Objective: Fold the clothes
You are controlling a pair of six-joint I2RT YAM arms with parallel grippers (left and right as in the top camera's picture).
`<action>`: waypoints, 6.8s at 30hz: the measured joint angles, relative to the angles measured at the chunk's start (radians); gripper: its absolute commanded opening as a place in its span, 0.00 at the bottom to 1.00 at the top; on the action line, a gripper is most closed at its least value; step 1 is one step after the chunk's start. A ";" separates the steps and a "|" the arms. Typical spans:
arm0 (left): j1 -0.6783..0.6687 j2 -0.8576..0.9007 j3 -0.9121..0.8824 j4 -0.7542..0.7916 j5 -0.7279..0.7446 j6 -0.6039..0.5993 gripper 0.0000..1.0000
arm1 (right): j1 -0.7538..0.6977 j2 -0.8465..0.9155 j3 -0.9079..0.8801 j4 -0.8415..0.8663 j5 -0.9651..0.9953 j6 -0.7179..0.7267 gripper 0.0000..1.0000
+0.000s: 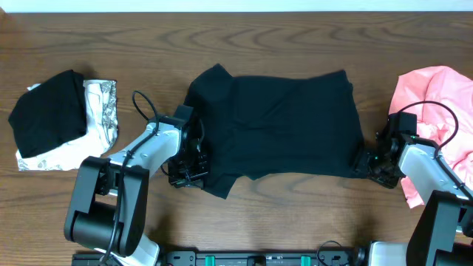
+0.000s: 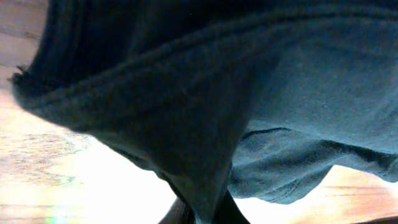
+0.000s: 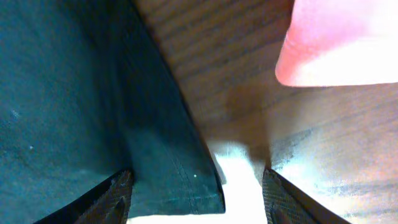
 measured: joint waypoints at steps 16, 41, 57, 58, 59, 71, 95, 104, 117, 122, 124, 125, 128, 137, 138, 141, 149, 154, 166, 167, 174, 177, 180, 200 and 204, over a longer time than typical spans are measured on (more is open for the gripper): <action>0.000 0.000 0.000 0.000 0.000 0.000 0.06 | 0.001 0.000 0.000 0.006 -0.072 0.000 0.57; 0.000 0.000 0.000 -0.020 0.000 0.000 0.05 | 0.001 -0.002 -0.022 0.054 -0.104 0.010 0.01; 0.000 -0.263 0.000 0.011 -0.094 0.027 0.06 | 0.001 -0.132 -0.016 0.058 -0.105 0.006 0.01; 0.000 -0.267 0.000 0.021 -0.098 0.027 0.06 | 0.001 -0.135 -0.016 0.063 -0.105 0.006 0.01; 0.000 -0.268 0.000 0.032 -0.101 0.027 0.06 | 0.001 -0.135 -0.016 0.066 -0.105 0.006 0.01; 0.000 -0.268 0.000 0.166 -0.175 0.025 0.06 | 0.000 -0.137 -0.015 0.142 -0.106 0.007 0.01; 0.000 -0.268 0.000 0.293 -0.266 0.002 0.07 | 0.000 -0.111 -0.015 0.261 -0.100 0.018 0.01; 0.000 -0.239 0.000 0.326 -0.270 0.000 0.07 | 0.000 -0.014 -0.015 0.342 -0.100 0.021 0.01; 0.000 -0.140 0.000 0.390 -0.288 -0.003 0.17 | 0.000 -0.010 -0.015 0.399 -0.100 0.023 0.16; 0.000 -0.115 0.000 0.410 -0.299 0.003 0.55 | 0.000 -0.010 -0.015 0.393 -0.089 0.026 0.33; 0.000 -0.110 0.000 0.416 -0.303 -0.001 0.63 | 0.000 -0.010 -0.015 0.391 -0.089 0.026 0.34; 0.000 -0.109 0.000 0.418 -0.303 -0.003 0.64 | 0.000 -0.010 -0.015 0.391 -0.089 0.026 0.35; 0.000 -0.109 0.000 0.417 -0.304 -0.005 0.64 | 0.000 -0.010 -0.015 0.391 -0.089 0.026 0.33; 0.000 -0.208 0.001 0.235 -0.298 -0.004 0.67 | 0.000 -0.016 -0.014 0.389 -0.195 -0.091 0.39; 0.000 -0.246 0.001 0.215 -0.286 -0.003 0.67 | 0.000 -0.025 -0.014 0.386 -0.208 -0.106 0.38; 0.000 -0.320 0.005 0.185 -0.247 -0.004 0.67 | 0.008 -0.085 -0.012 0.380 -0.243 -0.153 0.38; 0.000 -0.323 0.010 0.187 -0.157 -0.029 0.67 | 0.264 -0.235 0.016 0.336 -0.320 -0.348 0.29; 0.000 -0.260 0.010 0.211 -0.143 -0.091 0.67 | 0.517 -0.203 0.016 0.320 -0.206 -0.472 0.42; 0.108 -0.221 0.010 0.204 -0.145 -0.193 0.68 | 0.675 -0.058 0.016 0.383 -0.078 -0.570 0.34; 0.121 -0.221 0.010 0.198 -0.145 -0.195 0.68 | 0.680 -0.048 0.016 0.382 -0.078 -0.571 0.34; 0.158 -0.221 0.010 0.182 -0.145 -0.208 0.68 | 0.756 -0.002 0.016 0.393 -0.096 -0.572 0.33; 0.159 -0.221 0.010 0.183 -0.145 -0.211 0.68 | 0.782 0.002 0.016 0.400 -0.100 -0.572 0.33; 0.159 -0.221 0.010 0.183 -0.145 -0.211 0.68 | 0.789 0.010 0.016 0.430 -0.104 -0.575 0.33; 0.159 -0.221 0.010 0.180 -0.145 -0.211 0.68 | 0.788 0.110 0.023 0.643 -0.055 -0.562 0.24; 0.159 -0.221 0.010 0.180 -0.144 -0.211 0.68 | 0.788 0.110 0.031 0.680 -0.017 -0.554 0.25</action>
